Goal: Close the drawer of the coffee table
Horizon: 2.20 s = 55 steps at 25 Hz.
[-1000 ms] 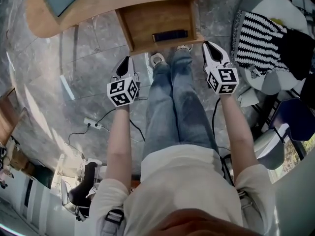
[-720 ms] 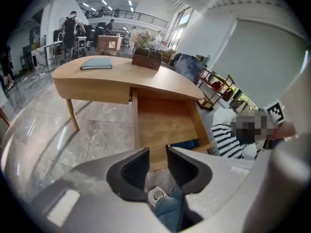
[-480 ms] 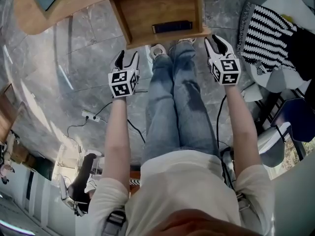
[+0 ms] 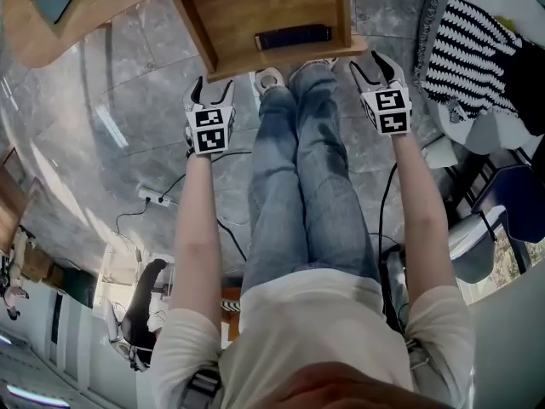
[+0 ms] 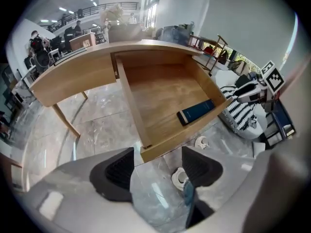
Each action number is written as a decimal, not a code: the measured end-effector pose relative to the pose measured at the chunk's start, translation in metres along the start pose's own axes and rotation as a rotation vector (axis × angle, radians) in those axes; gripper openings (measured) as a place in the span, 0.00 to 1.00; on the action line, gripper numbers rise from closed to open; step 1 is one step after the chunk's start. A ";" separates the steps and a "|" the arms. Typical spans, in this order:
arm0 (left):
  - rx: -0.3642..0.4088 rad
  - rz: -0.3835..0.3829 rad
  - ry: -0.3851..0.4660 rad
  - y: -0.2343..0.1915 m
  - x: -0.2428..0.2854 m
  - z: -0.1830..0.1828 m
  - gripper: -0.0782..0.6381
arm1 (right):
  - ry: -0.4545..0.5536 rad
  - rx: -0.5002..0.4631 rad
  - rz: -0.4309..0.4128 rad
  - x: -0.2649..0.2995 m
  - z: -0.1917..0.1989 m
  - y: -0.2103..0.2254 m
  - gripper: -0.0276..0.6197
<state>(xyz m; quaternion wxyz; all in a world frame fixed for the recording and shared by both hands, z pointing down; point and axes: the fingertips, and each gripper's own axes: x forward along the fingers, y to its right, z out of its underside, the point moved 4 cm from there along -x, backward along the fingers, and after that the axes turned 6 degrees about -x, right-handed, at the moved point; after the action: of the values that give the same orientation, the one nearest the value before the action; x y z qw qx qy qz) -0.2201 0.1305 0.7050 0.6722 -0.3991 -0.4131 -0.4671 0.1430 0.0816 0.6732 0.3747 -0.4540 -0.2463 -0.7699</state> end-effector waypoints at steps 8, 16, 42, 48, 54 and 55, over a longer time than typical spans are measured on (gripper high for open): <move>0.058 -0.020 -0.055 -0.006 0.031 0.008 0.54 | -0.086 -0.064 -0.003 0.033 0.015 0.009 0.47; 0.063 -0.008 -0.057 -0.005 0.054 0.004 0.54 | -0.134 -0.105 -0.012 0.061 0.014 0.013 0.47; 0.027 -0.059 -0.072 -0.003 0.025 -0.012 0.52 | -0.208 -0.071 -0.037 0.047 0.004 0.007 0.41; 0.026 -0.063 -0.071 -0.002 0.013 -0.017 0.52 | -0.219 -0.056 -0.042 0.035 -0.004 0.007 0.41; 0.047 -0.064 -0.065 -0.006 0.003 -0.028 0.52 | -0.213 -0.040 -0.053 0.027 -0.012 0.005 0.40; 0.051 -0.063 -0.067 -0.007 0.001 -0.029 0.52 | -0.211 -0.037 -0.053 0.025 -0.013 0.004 0.40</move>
<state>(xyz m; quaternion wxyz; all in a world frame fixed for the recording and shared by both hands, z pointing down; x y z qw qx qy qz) -0.2208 0.1015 0.6973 0.6529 -0.3842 -0.4593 -0.4638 0.1320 0.0608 0.6896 0.3176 -0.5327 -0.2819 -0.7320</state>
